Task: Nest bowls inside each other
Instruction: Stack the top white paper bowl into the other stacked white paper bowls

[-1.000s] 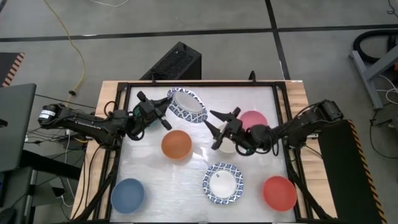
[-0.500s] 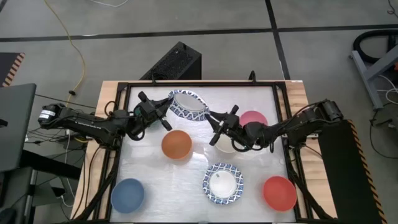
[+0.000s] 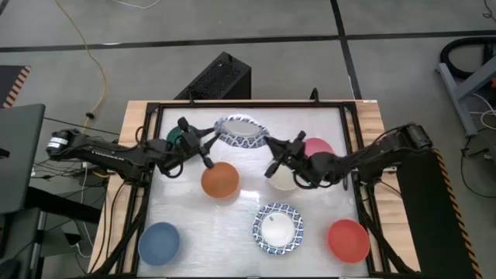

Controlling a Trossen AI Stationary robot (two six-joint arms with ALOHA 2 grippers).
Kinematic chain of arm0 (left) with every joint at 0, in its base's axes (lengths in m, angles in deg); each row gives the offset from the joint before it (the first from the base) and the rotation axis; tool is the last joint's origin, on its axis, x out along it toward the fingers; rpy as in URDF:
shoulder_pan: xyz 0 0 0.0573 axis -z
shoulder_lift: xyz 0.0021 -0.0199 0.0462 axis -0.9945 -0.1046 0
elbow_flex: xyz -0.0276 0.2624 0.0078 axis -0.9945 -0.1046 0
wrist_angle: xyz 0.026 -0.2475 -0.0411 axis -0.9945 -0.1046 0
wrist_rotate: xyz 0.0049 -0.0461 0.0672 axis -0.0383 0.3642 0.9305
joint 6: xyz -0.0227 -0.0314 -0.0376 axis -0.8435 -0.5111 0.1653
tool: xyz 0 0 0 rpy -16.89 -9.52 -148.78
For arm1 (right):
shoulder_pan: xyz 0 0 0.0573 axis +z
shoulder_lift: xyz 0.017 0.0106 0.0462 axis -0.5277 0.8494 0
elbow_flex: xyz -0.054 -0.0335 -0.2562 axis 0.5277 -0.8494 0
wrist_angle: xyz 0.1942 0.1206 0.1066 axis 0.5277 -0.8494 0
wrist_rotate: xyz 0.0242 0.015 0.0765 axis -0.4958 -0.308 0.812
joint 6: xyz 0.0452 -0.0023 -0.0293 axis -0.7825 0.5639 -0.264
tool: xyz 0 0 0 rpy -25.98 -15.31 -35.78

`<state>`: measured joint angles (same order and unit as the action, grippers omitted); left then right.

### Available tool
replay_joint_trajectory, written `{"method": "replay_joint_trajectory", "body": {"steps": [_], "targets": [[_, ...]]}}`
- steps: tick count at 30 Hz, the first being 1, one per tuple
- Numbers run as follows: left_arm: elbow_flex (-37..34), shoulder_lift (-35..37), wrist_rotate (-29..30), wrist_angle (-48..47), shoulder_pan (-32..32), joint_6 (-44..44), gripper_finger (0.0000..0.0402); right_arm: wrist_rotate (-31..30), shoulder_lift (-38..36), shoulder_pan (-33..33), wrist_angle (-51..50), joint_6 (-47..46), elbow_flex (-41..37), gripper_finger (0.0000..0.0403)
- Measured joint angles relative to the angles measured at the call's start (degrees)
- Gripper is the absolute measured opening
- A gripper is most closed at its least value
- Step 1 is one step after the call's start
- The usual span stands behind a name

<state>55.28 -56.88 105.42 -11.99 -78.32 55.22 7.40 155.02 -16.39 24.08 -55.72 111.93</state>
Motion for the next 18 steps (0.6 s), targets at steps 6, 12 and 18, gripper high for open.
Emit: {"method": "replay_joint_trajectory", "body": {"steps": [6,12,18], "targets": [[0.0,3.5,0.2,-6.4,0.1,-3.4,0.0189,-3.5,-10.4,1.0,-19.6,-11.1,0.0,0.0002],[0.0,7.7,-3.1,-11.5,0.2,-8.8,0.0245,10.3,-22.6,-1.6,-52.8,-41.7,0.0,0.0001],[0.0,12.1,-12.0,-18.5,0.3,-14.3,0.0250,29.5,-29.5,-1.0,-74.6,-64.6,0.0,0.0001]]}}
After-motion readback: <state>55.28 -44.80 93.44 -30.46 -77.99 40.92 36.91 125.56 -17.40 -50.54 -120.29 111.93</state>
